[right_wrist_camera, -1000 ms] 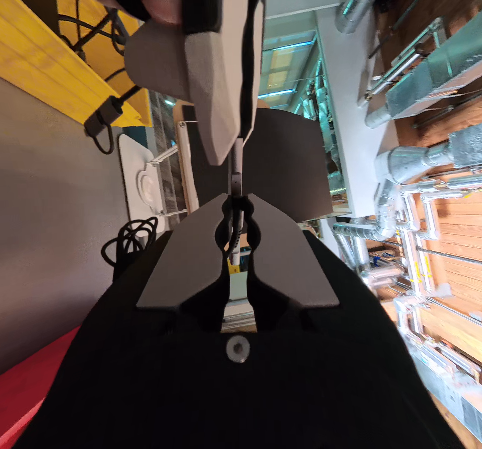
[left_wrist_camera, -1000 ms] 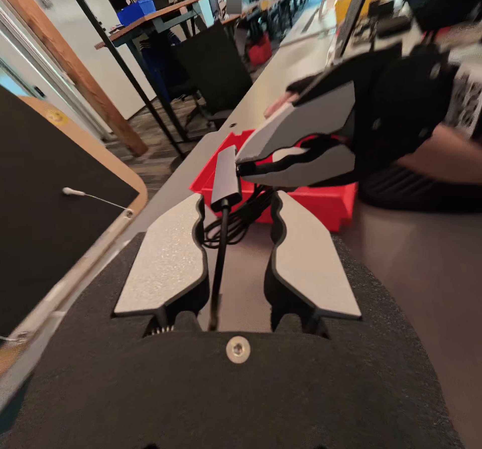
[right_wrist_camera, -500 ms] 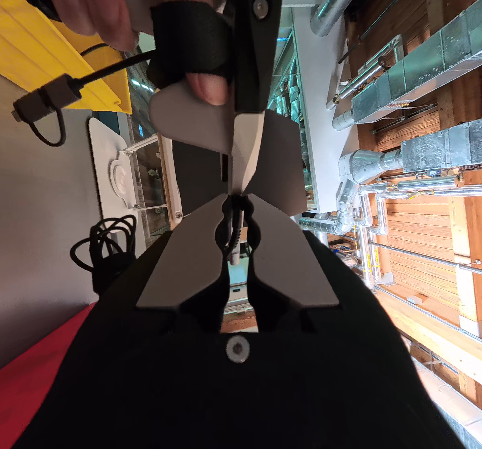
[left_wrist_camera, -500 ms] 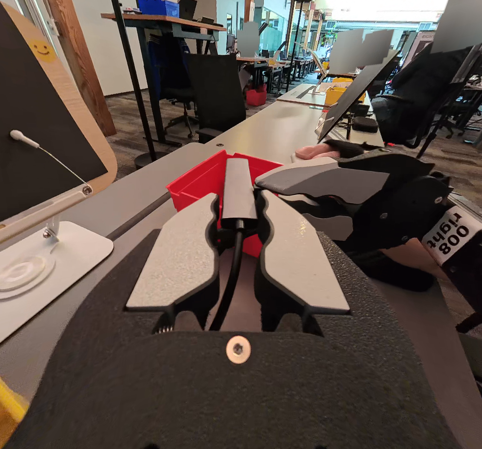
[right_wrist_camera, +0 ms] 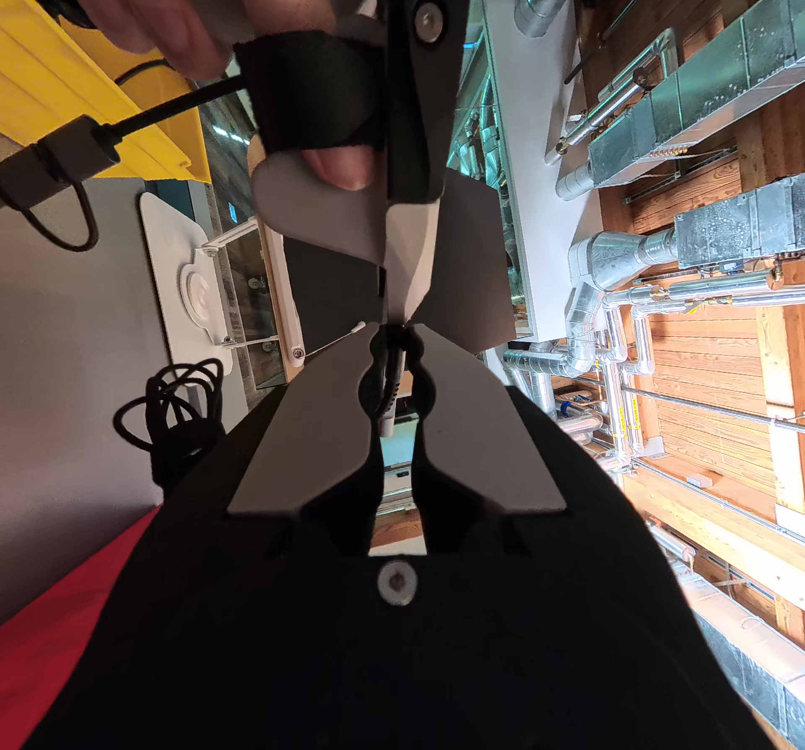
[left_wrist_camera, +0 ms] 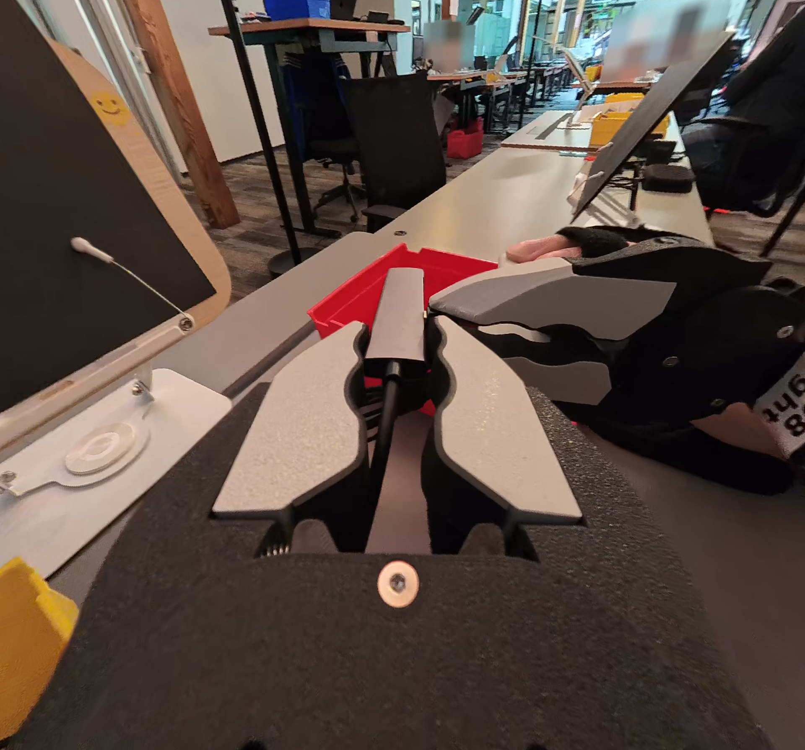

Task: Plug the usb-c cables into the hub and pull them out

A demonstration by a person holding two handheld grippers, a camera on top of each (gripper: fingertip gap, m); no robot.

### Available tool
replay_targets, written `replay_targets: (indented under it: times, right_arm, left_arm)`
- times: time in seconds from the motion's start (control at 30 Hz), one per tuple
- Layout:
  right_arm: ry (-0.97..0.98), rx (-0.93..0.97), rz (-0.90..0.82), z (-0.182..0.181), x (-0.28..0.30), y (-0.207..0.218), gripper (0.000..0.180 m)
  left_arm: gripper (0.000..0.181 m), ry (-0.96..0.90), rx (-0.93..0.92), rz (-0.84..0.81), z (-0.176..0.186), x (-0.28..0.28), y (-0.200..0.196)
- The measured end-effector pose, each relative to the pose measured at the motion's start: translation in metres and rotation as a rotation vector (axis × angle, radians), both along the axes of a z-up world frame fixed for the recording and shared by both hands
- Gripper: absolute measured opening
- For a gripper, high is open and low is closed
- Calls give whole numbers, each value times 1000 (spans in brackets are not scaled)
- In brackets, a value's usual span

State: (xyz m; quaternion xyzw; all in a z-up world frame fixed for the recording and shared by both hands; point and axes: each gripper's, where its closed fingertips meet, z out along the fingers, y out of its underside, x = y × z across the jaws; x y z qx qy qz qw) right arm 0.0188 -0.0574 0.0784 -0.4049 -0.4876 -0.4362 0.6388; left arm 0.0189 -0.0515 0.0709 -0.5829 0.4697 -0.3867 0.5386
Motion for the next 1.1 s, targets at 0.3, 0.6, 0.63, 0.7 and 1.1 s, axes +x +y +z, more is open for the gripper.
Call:
replay_targets:
  times: [0.3,0.6,0.63,0.7,1.1]
  right_arm:
    - [61,31,-64,3,3,1,8]
    - [21,13,-5,5,-1,-6,8]
    - [27,20,-24,6,1,-5,8]
    - [33,25,-49,6,3,-2,8]
    - [52,40,-32,8,6,-2,8]
  left_arm:
    - [24,-7,70,105,5,0,2]
    - [25,6,22,31,6,-3,-3]
    - [24,3,47,59,7,-2,-3]
    - [25,-11,51,87,8,0,0]
    - [25,23,115,134,11,2,1]
